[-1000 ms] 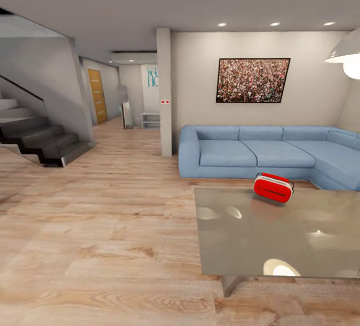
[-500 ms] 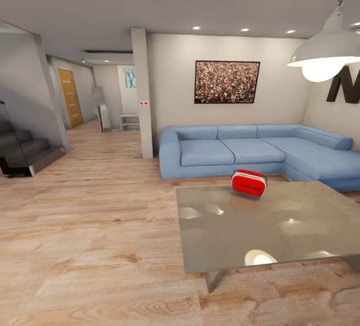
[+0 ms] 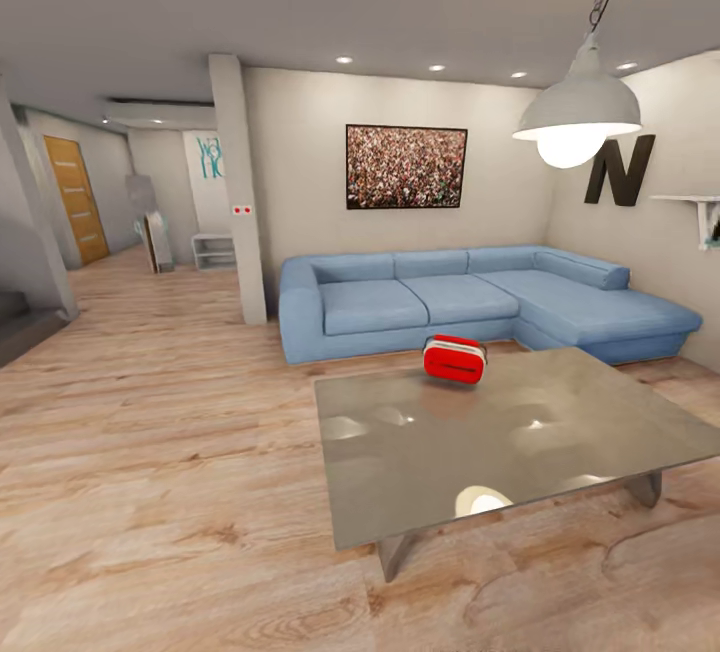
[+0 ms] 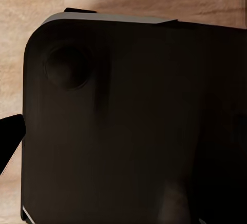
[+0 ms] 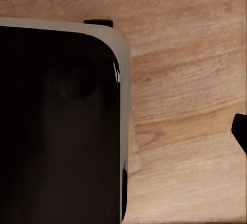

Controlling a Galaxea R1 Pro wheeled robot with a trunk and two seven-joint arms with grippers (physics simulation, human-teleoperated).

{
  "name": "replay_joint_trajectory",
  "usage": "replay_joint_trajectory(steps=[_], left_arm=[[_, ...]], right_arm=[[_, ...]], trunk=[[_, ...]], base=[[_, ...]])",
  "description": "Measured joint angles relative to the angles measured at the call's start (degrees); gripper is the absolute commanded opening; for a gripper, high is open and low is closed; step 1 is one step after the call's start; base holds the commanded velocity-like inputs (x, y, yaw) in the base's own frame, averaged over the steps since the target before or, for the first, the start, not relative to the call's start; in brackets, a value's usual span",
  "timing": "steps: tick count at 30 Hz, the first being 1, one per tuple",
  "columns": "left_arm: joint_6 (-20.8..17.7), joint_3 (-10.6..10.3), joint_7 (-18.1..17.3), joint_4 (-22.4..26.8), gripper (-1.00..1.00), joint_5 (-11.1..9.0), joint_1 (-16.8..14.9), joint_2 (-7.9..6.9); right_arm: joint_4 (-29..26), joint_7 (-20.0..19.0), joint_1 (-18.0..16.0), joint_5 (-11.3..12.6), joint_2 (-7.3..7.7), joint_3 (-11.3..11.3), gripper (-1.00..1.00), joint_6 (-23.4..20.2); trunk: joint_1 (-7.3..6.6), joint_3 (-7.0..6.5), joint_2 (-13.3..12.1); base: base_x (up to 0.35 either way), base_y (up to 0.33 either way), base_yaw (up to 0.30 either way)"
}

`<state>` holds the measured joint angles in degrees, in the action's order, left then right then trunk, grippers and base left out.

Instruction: Turn on the radio receiver that's on the table in the living room.

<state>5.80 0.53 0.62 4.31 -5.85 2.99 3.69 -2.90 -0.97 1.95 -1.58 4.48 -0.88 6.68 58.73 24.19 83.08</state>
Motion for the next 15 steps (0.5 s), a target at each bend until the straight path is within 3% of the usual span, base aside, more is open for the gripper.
replay_joint_trajectory(steps=[15], left_arm=[[0.0, 0.0, 0.0, 0.0, 1.0, 0.1, 0.0, -0.03]], right_arm=[[0.0, -0.6, 0.0, -0.1, 0.14, 0.1, 1.0, 0.0]], trunk=[[0.0, -0.06, 0.0]], base=[[0.0, 0.0, -0.285]])
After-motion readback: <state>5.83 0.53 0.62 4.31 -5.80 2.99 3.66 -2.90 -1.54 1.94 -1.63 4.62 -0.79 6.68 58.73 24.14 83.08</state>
